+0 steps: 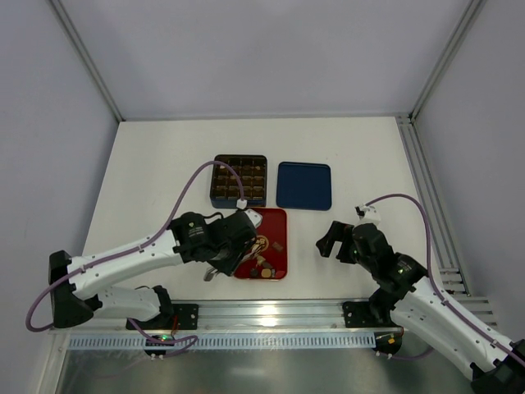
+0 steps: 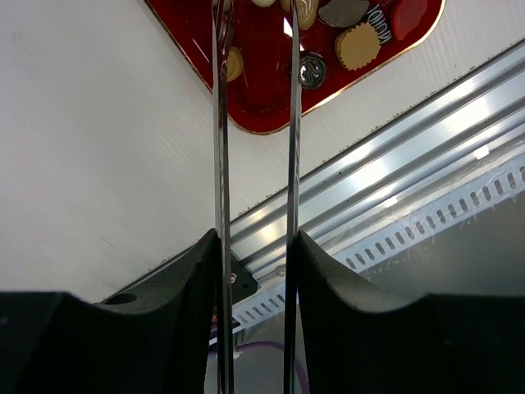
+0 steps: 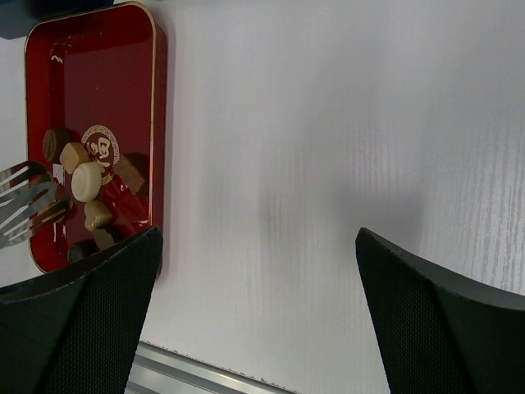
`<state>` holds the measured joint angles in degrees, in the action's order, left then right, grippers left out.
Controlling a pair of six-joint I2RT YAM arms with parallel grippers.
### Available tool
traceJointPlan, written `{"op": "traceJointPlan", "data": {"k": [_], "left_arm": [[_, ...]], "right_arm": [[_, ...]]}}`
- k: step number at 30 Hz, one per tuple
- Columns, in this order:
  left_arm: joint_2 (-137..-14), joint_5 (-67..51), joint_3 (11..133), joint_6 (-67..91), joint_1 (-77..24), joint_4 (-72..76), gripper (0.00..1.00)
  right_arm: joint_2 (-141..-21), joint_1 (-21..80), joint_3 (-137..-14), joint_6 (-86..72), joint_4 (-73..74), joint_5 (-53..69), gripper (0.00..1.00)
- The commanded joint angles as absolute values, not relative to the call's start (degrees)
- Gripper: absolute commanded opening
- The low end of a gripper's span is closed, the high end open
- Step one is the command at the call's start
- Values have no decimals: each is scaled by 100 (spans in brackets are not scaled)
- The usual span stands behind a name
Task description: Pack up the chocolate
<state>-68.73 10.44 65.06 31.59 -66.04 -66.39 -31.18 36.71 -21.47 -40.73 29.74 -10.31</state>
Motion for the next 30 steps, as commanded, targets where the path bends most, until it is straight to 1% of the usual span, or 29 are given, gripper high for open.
{"op": "traceJointPlan", "data": {"k": [1,22,30], "left_arm": [[-6952,1020,6522,3199,-6636,-6399,40],[-7471,1265,6565,3094,-6636,-6187,39],[-7462,1415,6565,3067,-6636,-6284,39]], "right_arm": [[-3015,3691,-2162,-4087,2856,-1099,100],[-2971,3691,-2188,-4087,2918,-1116,100],[-2971,3691,-2171,-4087,2909,-1099,100]]}}
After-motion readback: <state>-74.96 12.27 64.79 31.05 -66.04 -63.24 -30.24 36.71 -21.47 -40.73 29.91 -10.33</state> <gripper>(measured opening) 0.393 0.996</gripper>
